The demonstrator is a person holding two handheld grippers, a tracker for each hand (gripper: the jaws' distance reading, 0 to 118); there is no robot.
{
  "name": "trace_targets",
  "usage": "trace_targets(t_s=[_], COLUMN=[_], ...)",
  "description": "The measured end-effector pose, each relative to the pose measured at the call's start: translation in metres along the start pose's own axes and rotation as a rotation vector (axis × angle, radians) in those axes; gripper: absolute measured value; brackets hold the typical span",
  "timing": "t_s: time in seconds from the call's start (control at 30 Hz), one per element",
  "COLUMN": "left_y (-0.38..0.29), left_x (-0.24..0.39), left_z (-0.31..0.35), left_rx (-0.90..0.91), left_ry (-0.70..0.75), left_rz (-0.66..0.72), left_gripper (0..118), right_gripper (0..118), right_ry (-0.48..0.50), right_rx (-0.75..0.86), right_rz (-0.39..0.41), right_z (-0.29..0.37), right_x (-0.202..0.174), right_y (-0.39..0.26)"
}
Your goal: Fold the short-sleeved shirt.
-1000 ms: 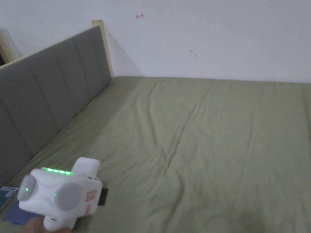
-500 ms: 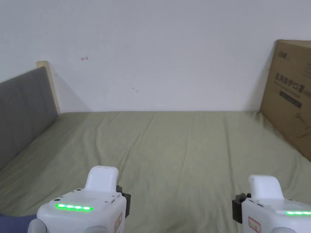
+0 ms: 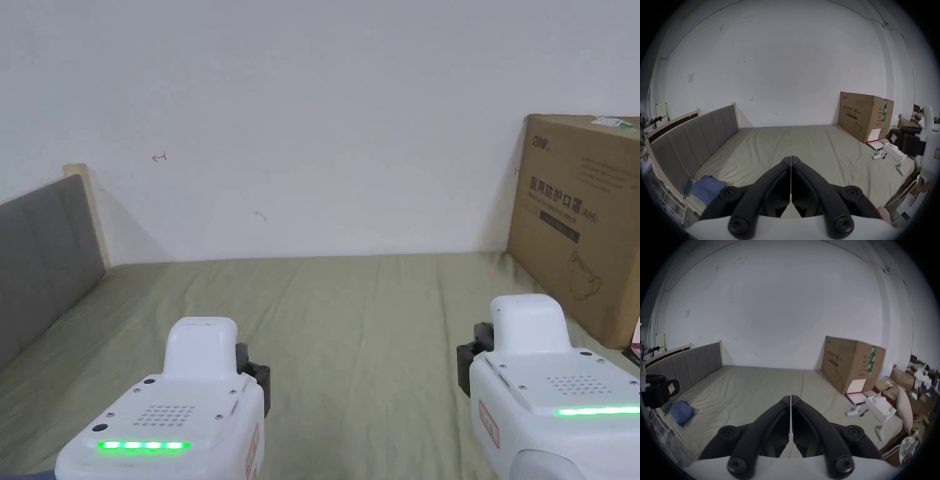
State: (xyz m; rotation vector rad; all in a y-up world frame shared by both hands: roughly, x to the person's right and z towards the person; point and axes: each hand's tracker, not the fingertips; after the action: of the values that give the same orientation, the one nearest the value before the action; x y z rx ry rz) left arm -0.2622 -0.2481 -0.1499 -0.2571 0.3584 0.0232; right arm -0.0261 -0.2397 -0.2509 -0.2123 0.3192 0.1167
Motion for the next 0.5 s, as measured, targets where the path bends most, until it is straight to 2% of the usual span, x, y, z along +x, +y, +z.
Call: trace_targets(t_s=[0.13,0.5], left_y=[0.003,0.002], left_x=[0.009,0.009], left_z=[0.004,0.015], left_rx=[0.038,0.116], left_ry=[0.018,0.076], left_rz=[-0.039,-0.031], left_gripper=[0,3], right_gripper=[2,2], right_ry=[0.002,-0.029], right_rx=[0.035,0.066], right_rz=[-0.009,-0.045], right_z=[0.012,0.027], right_x=[0.001,0.004], right_y=[0.007,0.003])
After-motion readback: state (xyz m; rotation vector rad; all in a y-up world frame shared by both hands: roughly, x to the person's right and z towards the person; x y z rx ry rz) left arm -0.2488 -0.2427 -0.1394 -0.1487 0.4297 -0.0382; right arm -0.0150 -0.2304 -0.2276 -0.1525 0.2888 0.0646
